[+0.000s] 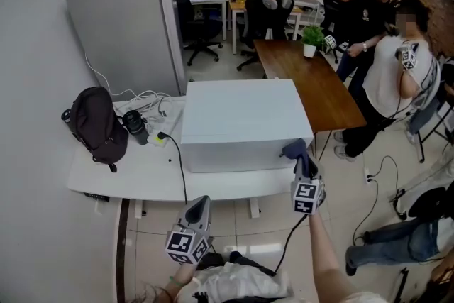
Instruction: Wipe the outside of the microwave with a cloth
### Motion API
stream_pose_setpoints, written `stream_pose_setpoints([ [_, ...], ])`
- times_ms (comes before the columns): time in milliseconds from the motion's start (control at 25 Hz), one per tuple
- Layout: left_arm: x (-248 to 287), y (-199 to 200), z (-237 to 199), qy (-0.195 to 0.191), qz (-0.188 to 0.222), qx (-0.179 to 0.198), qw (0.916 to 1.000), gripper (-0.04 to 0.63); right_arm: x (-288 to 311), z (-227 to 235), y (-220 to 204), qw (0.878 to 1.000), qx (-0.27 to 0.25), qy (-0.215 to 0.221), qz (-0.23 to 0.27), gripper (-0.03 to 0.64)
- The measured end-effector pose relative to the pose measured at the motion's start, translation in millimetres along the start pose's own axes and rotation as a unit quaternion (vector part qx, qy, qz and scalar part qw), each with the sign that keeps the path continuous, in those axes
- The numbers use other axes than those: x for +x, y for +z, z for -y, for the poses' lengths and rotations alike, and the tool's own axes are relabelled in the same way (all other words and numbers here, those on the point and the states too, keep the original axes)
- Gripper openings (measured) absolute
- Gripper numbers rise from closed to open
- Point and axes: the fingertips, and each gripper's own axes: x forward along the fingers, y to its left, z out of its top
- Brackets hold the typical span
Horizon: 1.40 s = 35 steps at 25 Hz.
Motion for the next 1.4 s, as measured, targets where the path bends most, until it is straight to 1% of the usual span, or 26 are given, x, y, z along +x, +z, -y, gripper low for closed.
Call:
stream_pose_setpoints([
  [120,-1.2,-0.5,-1.1,0.0,-0.002,0.001,1.0,-0.014,-6.5,-1.4,-0.2,1.0,0.004,0.004,0.004,0.074],
  [200,-3.5,0.7,-3.2,0.004,-0.001,0.003,1.0,-0.014,-15.5,-23.6,11.1,0.999,0.008,0.024,0.022,0.074],
  [240,-5.1,1.6,-5.0,0.007,0.0,0.004,1.0,-0.014,-21.4,-42.2,18.8,0.998,0.014,0.041,0.034,0.074],
  [320,-9.3,2.9,-10.2,0.014,0.001,0.007,0.9999,-0.014,-35.1,-94.2,35.2,0.993,0.026,0.096,0.061,0.074],
  [400,-14.6,3.6,-16.2,0.024,0.002,0.007,0.9997,-0.014,-48.3,-156.5,49.9,0.983,0.03,0.163,0.082,0.074],
  [480,-20.2,4.0,-22.1,0.035,0.003,0.005,0.9994,-0.014,-56.8,-217.5,62.6,0.969,0.027,0.226,0.097,0.074],
  [560,-25.3,4.4,-27.4,0.044,0.005,0.004,0.999,-0.014,-59.1,-271.2,73.3,0.955,0.016,0.276,0.112,0.074],
  [680,-30.6,5.0,-34.7,0.056,0.006,0.004,0.9984,-0.014,-51.9,-334.7,82.7,0.937,-0.008,0.325,0.127,0.074],
  [760,-32.9,5.0,-39.0,0.063,0.006,0.003,0.998,-0.014,-41.4,-360.0,88.3,0.932,-0.023,0.339,0.126,0.074],
  [840,-35.0,4.8,-43.1,0.071,0.007,-0.002,0.9974,-0.014,-26.6,-370.8,88.8,0.935,-0.031,0.335,0.115,0.075],
  [920,-36.6,4.7,-45.6,0.076,0.009,-0.004,0.9971,-0.014,-11.4,-368.0,83.7,0.941,-0.031,0.322,0.1,0.074],
  [1080,-35.6,2.4,-45.9,0.074,0.004,-0.004,0.9972,-0.014,7.9,-331.1,68.0,0.954,-0.012,0.289,0.079,0.074],
  [1200,-32.7,-0.4,-44.7,0.071,0.003,-0.008,0.9975,-0.014,17.4,-279.9,46.3,0.967,0.001,0.247,0.059,0.074],
  [1400,-26.2,-4.0,-37.6,0.058,-0.001,-0.01,0.9983,-0.014,22.3,-157.8,5.7,0.99,0.005,0.142,0.022,0.074],
])
